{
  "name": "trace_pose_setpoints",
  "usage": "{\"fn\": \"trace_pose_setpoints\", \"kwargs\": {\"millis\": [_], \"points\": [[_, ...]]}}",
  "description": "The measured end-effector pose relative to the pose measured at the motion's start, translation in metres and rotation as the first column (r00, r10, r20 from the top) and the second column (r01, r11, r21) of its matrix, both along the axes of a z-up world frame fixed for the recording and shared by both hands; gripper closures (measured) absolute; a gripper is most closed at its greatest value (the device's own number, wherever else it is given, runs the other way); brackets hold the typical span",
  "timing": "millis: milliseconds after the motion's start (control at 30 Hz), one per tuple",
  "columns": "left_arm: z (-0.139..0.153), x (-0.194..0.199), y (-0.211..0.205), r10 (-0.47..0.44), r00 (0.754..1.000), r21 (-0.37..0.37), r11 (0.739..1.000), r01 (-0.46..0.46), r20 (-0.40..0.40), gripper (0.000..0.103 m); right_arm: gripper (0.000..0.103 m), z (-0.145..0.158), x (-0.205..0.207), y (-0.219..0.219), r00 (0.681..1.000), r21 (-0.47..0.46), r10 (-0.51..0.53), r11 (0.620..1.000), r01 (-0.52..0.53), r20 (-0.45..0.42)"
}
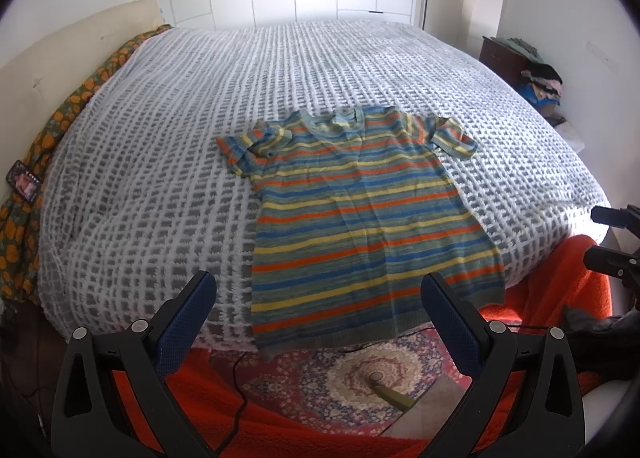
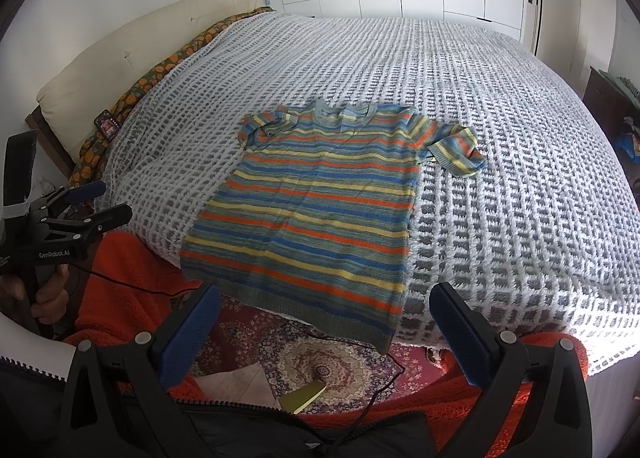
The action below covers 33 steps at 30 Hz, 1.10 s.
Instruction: Fold small clothes
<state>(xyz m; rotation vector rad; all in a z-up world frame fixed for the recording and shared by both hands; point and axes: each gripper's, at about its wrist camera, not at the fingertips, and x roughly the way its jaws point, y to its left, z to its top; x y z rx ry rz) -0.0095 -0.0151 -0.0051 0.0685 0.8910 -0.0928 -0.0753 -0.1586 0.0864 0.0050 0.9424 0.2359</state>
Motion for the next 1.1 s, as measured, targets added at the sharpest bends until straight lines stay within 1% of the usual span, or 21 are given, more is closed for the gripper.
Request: {"fn": "trace_pose_setpoints", "kwargs": {"millis": [1100], "points": [[-0.0003,-0.0002,-0.0034,-0.003,1.0,0.001,1.0,0.003,-0.005,0.001,0.0,-0.0053,-0.0009,0.0044,1.0,0.008,0.005,1.0,-0.005,-0.006]]}}
